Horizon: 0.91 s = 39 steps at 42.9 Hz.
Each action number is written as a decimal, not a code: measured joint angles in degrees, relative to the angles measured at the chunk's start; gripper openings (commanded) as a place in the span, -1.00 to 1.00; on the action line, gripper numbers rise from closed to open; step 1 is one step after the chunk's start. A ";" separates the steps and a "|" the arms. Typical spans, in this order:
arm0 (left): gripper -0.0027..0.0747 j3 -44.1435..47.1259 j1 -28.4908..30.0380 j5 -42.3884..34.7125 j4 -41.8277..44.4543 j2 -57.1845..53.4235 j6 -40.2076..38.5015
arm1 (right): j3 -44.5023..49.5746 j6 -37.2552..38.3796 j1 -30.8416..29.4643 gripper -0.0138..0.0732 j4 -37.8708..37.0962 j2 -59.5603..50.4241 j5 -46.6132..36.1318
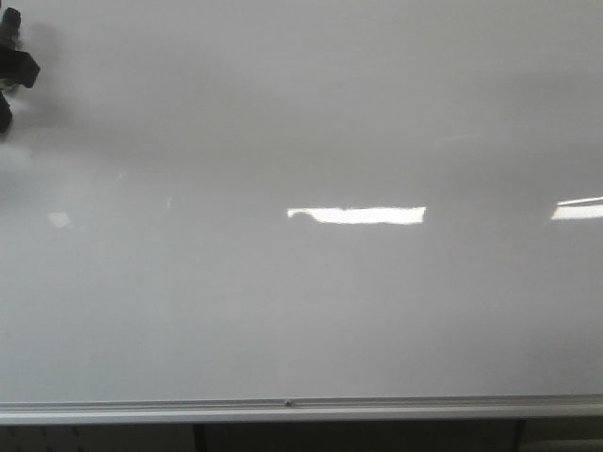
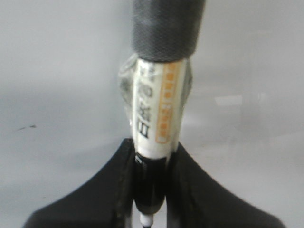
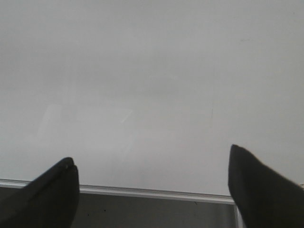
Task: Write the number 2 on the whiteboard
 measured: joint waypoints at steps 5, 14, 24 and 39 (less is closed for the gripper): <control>-0.98 -2.21 -0.13 7.12 0.00 -2.48 0.91 | -1.07 0.00 0.00 0.82 1.35 0.00 1.53; -0.98 -4.95 -3.19 23.54 -0.41 -11.13 10.42 | -7.62 -2.99 0.00 0.82 2.90 0.00 13.49; -0.98 -5.20 -11.01 35.14 -6.89 -18.21 26.41 | -13.67 -20.17 0.00 0.82 14.21 0.00 25.52; -0.98 -5.23 -28.61 39.23 -11.66 -17.27 36.74 | -19.66 -50.29 6.44 0.82 35.04 6.28 37.59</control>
